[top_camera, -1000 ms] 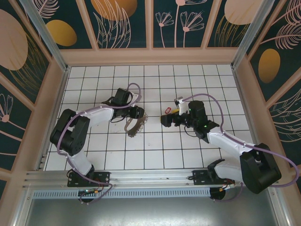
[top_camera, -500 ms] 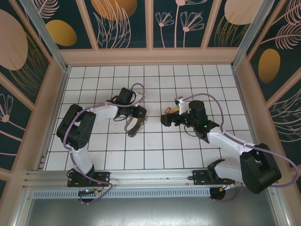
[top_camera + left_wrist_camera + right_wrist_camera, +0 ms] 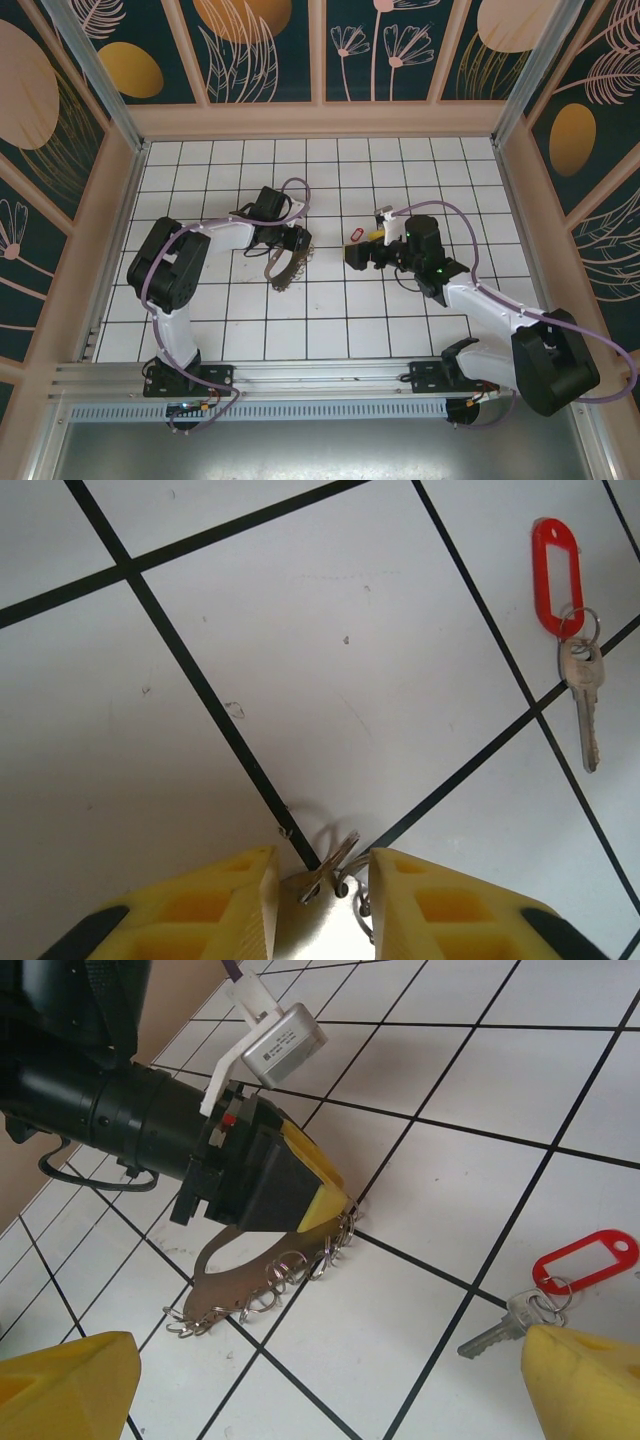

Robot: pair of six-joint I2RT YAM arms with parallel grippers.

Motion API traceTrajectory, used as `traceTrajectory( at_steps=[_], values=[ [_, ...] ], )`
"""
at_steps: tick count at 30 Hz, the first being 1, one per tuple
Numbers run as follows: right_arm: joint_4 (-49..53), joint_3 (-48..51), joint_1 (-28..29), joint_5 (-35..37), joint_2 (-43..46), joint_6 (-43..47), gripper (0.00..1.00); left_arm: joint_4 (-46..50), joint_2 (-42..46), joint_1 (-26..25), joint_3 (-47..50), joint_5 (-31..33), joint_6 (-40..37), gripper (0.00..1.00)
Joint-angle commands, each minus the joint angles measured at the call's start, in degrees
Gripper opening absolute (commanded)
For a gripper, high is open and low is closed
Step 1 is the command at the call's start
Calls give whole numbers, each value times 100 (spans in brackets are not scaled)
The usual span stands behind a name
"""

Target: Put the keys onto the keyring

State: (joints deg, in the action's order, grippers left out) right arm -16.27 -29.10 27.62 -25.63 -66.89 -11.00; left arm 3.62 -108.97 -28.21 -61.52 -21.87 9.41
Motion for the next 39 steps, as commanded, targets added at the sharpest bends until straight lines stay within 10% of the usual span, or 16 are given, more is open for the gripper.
traceTrajectory(
  at_steps=[1,24,39],
  values=[
    [-198,71,-49,-65,107,89,98,73,-133,-45,-154,22,-132,27],
    [2,194,-359,-129,508,248,98,144,104,-95,-76,-125,-224,0],
    [-240,202,-394,-1563,1674,438,88,-227,2702,-468,1038,-632,-930,0]
  ],
)
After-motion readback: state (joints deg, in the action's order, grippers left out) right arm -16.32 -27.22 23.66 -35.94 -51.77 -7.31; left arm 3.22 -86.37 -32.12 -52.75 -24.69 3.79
